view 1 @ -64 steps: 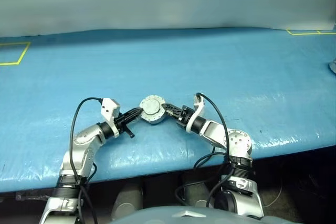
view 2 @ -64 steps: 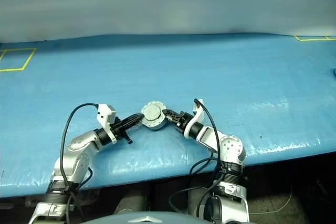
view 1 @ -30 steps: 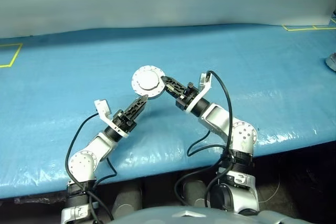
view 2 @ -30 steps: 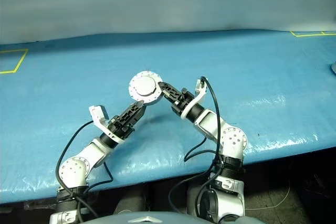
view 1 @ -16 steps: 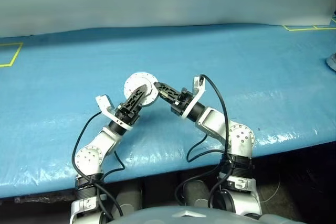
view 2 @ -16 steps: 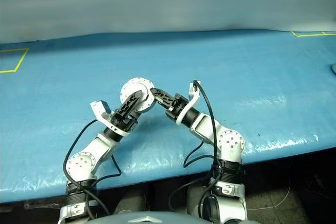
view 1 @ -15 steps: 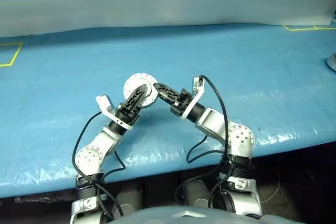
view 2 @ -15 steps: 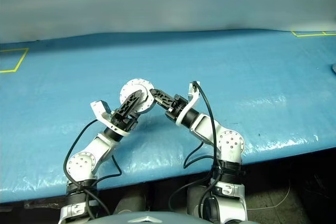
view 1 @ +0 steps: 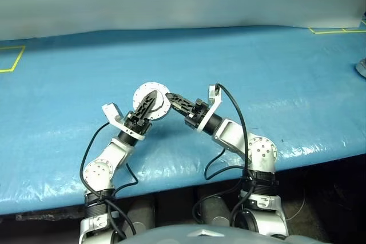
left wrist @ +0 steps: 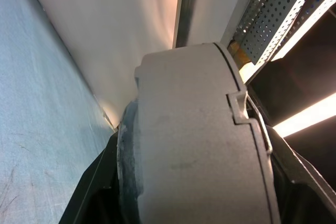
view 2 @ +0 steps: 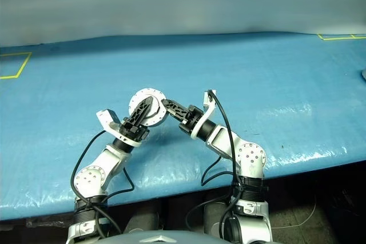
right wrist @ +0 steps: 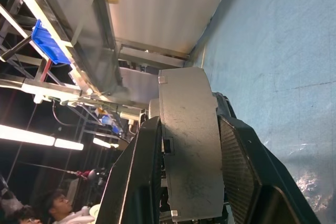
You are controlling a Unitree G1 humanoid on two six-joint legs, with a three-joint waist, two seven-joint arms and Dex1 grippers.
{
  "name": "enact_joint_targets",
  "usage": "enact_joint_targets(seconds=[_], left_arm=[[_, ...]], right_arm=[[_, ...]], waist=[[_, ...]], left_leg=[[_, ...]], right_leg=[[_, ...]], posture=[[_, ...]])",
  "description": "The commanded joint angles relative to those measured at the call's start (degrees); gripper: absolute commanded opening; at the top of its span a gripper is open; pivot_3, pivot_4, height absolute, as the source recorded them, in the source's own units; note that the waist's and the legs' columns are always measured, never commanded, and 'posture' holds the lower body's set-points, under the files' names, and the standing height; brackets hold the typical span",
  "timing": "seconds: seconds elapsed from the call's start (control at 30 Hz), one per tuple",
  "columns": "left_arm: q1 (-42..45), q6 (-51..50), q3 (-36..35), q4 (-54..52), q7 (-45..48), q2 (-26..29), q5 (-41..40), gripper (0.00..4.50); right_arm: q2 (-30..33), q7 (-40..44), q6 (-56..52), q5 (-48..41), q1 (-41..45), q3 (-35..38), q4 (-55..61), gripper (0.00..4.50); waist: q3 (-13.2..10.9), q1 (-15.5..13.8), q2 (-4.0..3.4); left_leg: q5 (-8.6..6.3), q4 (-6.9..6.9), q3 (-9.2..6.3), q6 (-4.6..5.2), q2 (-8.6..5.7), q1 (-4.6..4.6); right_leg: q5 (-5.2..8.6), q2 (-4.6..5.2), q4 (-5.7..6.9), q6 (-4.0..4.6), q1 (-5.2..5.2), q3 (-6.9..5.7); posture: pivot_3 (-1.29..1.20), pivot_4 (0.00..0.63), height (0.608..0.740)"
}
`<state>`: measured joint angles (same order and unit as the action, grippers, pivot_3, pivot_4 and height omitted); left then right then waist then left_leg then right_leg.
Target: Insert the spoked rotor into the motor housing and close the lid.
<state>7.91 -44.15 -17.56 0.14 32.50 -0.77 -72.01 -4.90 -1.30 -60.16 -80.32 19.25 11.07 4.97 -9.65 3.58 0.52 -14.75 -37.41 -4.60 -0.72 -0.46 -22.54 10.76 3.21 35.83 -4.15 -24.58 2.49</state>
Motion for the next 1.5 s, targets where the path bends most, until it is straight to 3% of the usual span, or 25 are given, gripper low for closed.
enact_joint_targets(seconds=[0.03, 0.1, 0.33, 0.57, 0.77, 1.07, 1.23, 1.43, 1.5], left_arm=[[0.4, 0.9, 0.6, -0.3, -1.8, 0.8, 2.3, 2.58], [0.2, 0.9, 1.0, -0.5, -1.5, 0.9, 2.4, 2.58], [0.2, 2.5, 0.5, -0.3, -2.4, 0.1, 3.1, 2.58], [3.2, 10.3, -1.7, 0.0, -6.7, -0.5, 9.0, 2.58], [10.5, 23.9, -5.7, 4.9, -19.1, 2.3, 22.8, 2.58], [21.2, 28.4, -11.3, 19.7, -27.8, 6.9, 28.0, 2.58], [23.8, 28.7, -10.5, 26.6, -30.4, 8.4, 32.9, 2.58], [21.7, 27.2, -7.3, 20.4, -28.7, 8.0, 35.3, 2.58], [20.7, 26.3, -6.8, 18.0, -29.8, 8.0, 35.8, 3.21]], right_arm=[[0.1, 2.3, 2.5, 0.2, 1.3, -1.1, 3.3, 1.21], [0.7, 4.0, 3.4, 2.3, 1.2, -1.9, 3.6, 1.21], [2.5, 5.0, 7.3, 11.0, 0.8, -4.7, 5.3, 3.49], [4.8, 9.3, 15.8, 23.0, -0.1, -7.9, 8.6, 3.49], [11.5, 16.2, 17.2, 31.1, -3.7, -14.1, 11.3, 3.49], [10.2, 17.1, 17.6, 33.7, -5.8, -14.6, 12.3, 3.49], [9.4, 17.0, 17.7, 35.4, -6.2, -15.4, 12.6, 3.49], [9.2, 17.2, 17.2, 35.9, -6.1, -14.9, 12.4, 3.49], [9.0, 17.1, 17.1, 35.9, -5.8, -14.8, 12.0, 3.53]], waist=[[0.0, 0.0, 0.00], [0.0, 0.0, 0.00], [0.0, 0.0, 0.00], [0.0, -0.2, 0.00], [0.0, -0.4, 0.04], [0.0, -1.4, 0.14], [0.0, -1.7, 0.22], [0.0, -1.4, 0.22], [0.0, -1.4, 0.22]], left_leg=[[0.00, -0.01, 0.00, 0.00, 0.00, 0.00], [0.00, -0.02, 0.00, 0.00, 0.00, -0.01], [0.00, -0.04, 0.00, 0.00, 0.00, -0.01], [0.00, -0.10, 0.01, -0.01, -0.02, -0.03], [0.01, -0.19, 0.00, -0.02, -0.02, -0.03], [0.01, -0.24, -0.03, -0.03, -0.05, -0.07], [0.02, -0.26, -0.07, -0.03, -0.06, -0.08], [0.07, -0.29, -0.06, -0.12, -0.06, -0.02], [0.07, -0.28, -0.07, -0.12, -0.06, -0.04]], right_leg=[[0.00, 0.00, 0.00, -0.01, 0.00, 0.00], [-0.01, 0.00, 0.00, -0.02, 0.00, 0.00], [-0.04, 0.00, 0.00, -0.01, 0.01, 0.00], [-0.05, 0.00, 0.00, -0.12, 0.01, 0.01], [-0.12, -0.01, 0.00, -0.08, 0.04, 0.01], [-0.21, -0.01, -0.01, -0.10, 0.05, 0.01], [-0.23, 0.00, -0.01, -0.10, 0.07, -0.02], [-0.27, -0.01, 0.03, -0.11, 0.09, 0.00], [-0.28, -0.01, 0.03, -0.10, 0.08, 0.00]], posture=[[0.00, 0.150, 0.740], [0.00, 0.150, 0.740], [0.00, 0.150, 0.740], [0.00, 0.150, 0.740], [0.00, 0.150, 0.740], [0.00, 0.150, 0.740], [0.00, 0.150, 0.740], [0.00, 0.150, 0.740], [0.00, 0.150, 0.740]])
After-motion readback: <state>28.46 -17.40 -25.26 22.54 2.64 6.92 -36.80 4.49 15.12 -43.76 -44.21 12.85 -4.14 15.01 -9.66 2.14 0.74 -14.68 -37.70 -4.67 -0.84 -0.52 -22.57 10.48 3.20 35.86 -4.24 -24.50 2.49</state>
